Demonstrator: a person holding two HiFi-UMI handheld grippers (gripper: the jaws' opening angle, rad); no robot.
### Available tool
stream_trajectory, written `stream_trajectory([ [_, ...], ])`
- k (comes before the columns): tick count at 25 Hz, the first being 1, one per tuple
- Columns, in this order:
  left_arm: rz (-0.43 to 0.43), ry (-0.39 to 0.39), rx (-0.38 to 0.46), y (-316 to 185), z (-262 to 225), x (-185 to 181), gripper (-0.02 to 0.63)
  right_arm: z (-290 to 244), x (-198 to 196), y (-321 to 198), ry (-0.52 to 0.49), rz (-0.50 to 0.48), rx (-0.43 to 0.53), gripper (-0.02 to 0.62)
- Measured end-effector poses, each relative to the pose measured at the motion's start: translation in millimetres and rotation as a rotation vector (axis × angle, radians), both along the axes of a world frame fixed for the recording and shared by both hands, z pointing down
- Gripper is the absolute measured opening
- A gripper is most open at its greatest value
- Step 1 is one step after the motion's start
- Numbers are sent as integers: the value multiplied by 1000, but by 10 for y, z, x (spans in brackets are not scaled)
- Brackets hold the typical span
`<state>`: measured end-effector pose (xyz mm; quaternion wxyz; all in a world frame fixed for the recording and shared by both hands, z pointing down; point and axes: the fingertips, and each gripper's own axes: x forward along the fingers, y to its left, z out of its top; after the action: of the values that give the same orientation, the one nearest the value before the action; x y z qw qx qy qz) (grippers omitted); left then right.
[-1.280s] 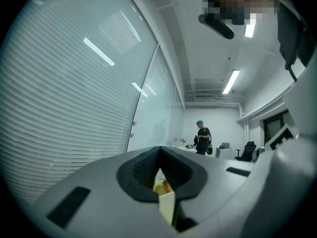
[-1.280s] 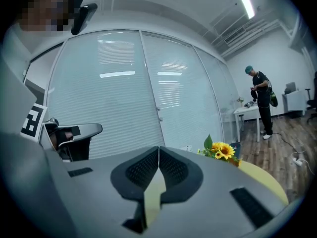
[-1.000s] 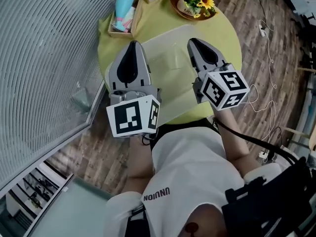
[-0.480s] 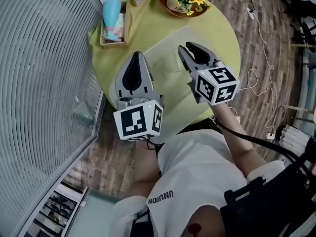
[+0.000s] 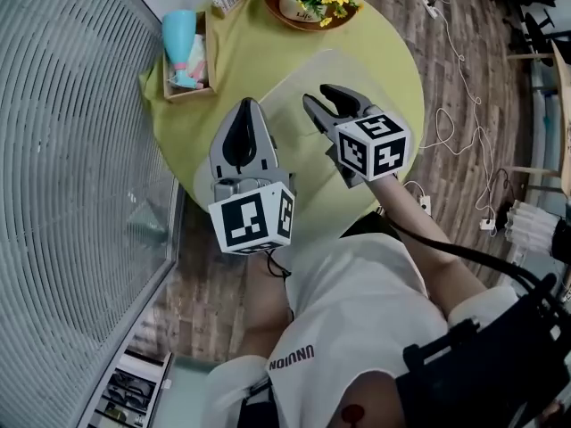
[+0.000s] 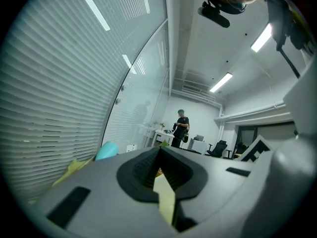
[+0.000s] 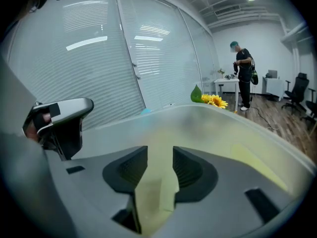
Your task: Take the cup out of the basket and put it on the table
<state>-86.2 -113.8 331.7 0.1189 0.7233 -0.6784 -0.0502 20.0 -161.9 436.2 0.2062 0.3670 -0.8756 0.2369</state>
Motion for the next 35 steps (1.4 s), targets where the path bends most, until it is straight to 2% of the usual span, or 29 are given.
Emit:
stream_trajectory([
  [9,32,27,-24,-35,49,50,14,299,39,-5,67,32,-86,189],
  [19,43,49,-16,-60,64,61,14,558,40,26,156,13,-159,232],
  [26,41,53,-15,-53,57,68,14,701,41,47,179,-3,-246,263],
  [35,39,65,-8,-38,70,48,13,889,106,60,258,6,-293,283],
])
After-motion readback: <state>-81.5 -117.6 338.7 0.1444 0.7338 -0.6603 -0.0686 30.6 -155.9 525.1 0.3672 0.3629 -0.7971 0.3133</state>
